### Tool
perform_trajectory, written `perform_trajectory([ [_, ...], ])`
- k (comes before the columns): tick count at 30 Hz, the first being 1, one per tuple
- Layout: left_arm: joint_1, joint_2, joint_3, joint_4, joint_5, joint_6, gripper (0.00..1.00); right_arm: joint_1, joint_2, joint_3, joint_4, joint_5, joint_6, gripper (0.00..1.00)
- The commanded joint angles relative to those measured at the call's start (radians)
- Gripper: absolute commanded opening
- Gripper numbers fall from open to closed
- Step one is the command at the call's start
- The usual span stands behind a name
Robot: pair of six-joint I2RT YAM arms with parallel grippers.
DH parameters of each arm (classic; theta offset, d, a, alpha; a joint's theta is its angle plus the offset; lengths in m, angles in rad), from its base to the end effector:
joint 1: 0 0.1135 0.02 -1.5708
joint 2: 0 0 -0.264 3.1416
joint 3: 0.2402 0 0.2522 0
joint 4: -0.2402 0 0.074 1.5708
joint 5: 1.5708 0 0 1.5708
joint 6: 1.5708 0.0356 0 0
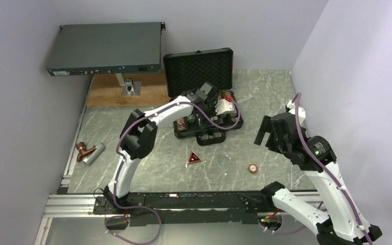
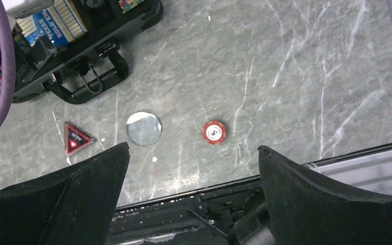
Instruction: Pack up texas hold em set
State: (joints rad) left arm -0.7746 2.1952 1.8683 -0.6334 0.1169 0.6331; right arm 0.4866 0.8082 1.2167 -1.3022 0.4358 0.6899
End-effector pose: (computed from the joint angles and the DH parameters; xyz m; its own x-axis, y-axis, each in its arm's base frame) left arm 0.3461 -0.3445 0.2162 -0.0328 0.8543 -0.5187 0.9450 0.1955 0.2621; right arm 0.1000 0.0359 0.3739 -0.6524 0.3076 -0.6927 0.2918 0.9454 0.1450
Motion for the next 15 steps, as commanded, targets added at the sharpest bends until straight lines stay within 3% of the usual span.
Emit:
perform_trajectory([
  [1,-0.036,-0.075,0.027,-0.078,0.133,-0.019,1.0,-0.002,-0.01,0.004,-0.013,-0.005,0.02,1.0],
  [6,-0.036,-0.172,-0.013,-0.001,0.07,-0.089,1.0,-0.002,0.016,0.02,0.016,-0.002,0.011,1.0],
  [15,-0.035,-0.524,-0.342,0.289,-0.129,-0.42,1.0,-0.002,0.139,0.056,0.182,-0.077,0.008,0.95],
])
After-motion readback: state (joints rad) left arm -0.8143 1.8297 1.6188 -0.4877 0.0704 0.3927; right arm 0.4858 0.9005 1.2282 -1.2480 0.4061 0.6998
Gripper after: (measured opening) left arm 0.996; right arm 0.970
